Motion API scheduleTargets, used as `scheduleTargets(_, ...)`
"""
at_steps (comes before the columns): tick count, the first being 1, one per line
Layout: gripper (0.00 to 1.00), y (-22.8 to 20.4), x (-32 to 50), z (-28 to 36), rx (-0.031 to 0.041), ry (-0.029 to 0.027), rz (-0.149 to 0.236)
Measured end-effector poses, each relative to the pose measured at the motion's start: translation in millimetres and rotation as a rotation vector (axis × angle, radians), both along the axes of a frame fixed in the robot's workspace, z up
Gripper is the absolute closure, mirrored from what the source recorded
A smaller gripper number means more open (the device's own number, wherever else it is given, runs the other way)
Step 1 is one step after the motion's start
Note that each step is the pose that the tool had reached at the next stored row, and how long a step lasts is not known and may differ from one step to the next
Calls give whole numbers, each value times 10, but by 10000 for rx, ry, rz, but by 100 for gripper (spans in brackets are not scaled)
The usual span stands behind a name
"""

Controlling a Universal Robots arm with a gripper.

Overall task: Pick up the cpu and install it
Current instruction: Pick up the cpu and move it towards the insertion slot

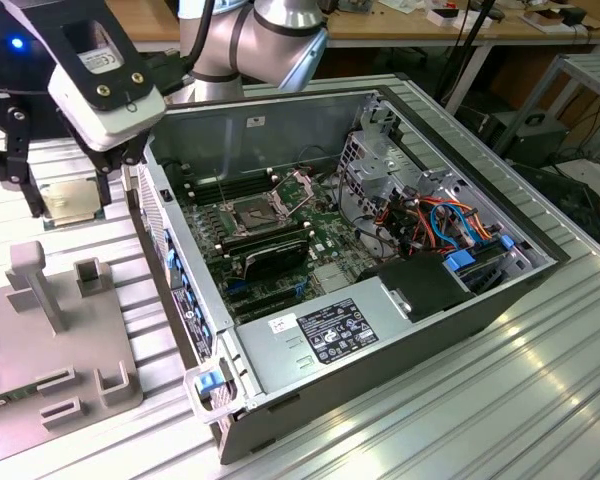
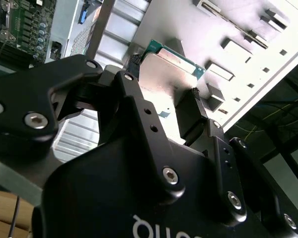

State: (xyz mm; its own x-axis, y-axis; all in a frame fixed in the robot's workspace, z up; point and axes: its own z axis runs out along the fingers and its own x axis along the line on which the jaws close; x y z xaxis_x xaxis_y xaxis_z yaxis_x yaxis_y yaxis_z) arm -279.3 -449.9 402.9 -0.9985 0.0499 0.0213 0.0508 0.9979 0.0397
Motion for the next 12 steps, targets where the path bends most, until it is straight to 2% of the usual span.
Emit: scheduleTargets(12, 46, 0, 254, -3, 0, 0, 0)
